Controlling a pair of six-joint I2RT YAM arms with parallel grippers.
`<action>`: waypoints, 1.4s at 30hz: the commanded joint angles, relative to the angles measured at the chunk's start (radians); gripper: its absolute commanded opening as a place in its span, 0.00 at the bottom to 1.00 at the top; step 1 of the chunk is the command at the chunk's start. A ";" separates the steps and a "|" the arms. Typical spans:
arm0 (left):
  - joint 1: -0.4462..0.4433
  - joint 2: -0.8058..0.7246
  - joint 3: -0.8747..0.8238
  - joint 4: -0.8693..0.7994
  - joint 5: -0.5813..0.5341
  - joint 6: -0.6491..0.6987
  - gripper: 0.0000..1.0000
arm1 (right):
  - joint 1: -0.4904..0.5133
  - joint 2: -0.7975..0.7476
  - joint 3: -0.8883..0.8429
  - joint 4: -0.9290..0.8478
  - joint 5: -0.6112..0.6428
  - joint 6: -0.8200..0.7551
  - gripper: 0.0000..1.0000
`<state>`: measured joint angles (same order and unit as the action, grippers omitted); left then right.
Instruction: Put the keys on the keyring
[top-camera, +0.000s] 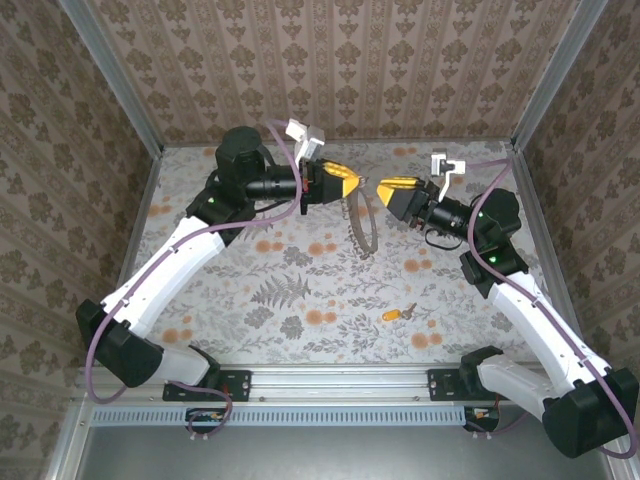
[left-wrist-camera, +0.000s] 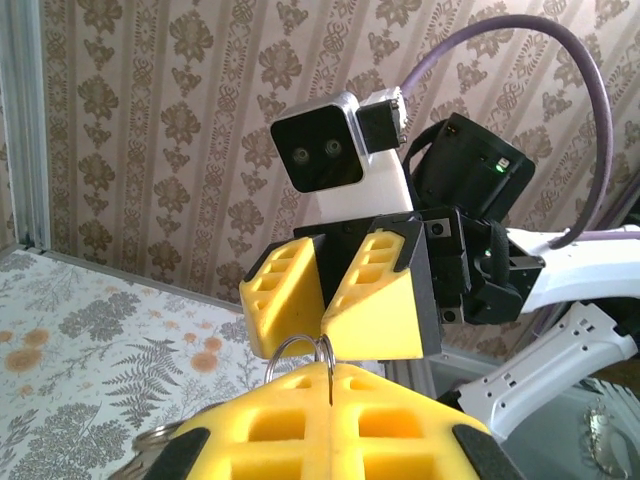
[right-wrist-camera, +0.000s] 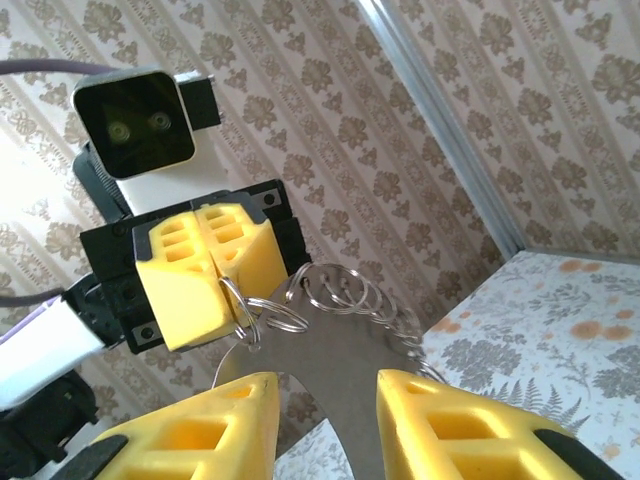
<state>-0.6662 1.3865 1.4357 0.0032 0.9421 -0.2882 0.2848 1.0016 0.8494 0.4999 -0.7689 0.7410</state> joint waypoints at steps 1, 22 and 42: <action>0.004 0.002 0.049 -0.054 0.050 0.064 0.00 | -0.006 0.007 0.014 0.066 -0.079 0.027 0.32; 0.004 0.031 0.066 -0.081 0.082 0.069 0.00 | 0.031 0.020 0.034 0.098 -0.121 0.034 0.21; 0.008 0.026 0.079 -0.099 0.096 0.075 0.00 | 0.012 -0.060 0.039 -0.027 -0.113 -0.001 0.35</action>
<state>-0.6662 1.4147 1.4670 -0.0872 1.0069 -0.2379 0.2924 0.9337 0.8574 0.4442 -0.8604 0.7155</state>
